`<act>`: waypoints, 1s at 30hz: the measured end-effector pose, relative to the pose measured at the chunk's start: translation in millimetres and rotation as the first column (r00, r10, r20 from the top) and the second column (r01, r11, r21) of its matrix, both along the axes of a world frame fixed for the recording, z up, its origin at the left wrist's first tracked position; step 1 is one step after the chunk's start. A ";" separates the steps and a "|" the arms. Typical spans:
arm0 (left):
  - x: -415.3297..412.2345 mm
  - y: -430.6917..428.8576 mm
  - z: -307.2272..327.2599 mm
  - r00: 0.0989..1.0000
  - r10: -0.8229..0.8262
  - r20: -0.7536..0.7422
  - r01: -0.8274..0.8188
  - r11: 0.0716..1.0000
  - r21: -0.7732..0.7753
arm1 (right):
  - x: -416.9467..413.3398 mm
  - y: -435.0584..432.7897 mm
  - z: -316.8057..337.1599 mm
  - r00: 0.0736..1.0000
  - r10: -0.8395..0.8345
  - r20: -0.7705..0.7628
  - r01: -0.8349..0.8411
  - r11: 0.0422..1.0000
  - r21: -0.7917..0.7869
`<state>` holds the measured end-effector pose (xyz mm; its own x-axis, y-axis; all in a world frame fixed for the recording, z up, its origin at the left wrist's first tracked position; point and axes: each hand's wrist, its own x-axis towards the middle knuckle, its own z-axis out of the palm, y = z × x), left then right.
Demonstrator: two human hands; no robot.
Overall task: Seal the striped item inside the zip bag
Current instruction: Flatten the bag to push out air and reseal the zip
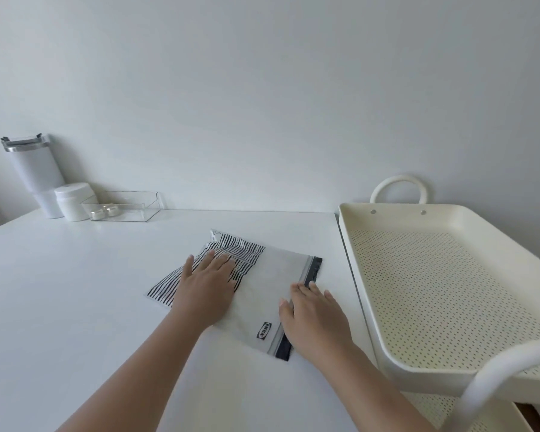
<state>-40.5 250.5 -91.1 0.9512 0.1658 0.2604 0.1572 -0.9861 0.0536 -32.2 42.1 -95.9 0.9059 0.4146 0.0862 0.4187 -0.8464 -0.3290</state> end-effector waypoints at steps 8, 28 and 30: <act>-36.3 -39.4 -23.8 0.997 -0.029 -0.073 0.008 0.961 -0.277 | 3.2 -14.3 1.1 0.990 0.112 0.081 -0.116 0.992 0.042; -94.7 -28.7 5.7 0.952 -0.293 0.090 0.306 0.915 -0.262 | -20.7 -12.6 18.3 0.947 0.319 0.034 -0.318 0.948 -0.029; -97.8 -31.0 8.7 0.948 -0.286 0.141 0.309 0.933 -0.186 | -20.2 -10.6 21.8 0.949 0.311 0.058 -0.308 0.950 -0.060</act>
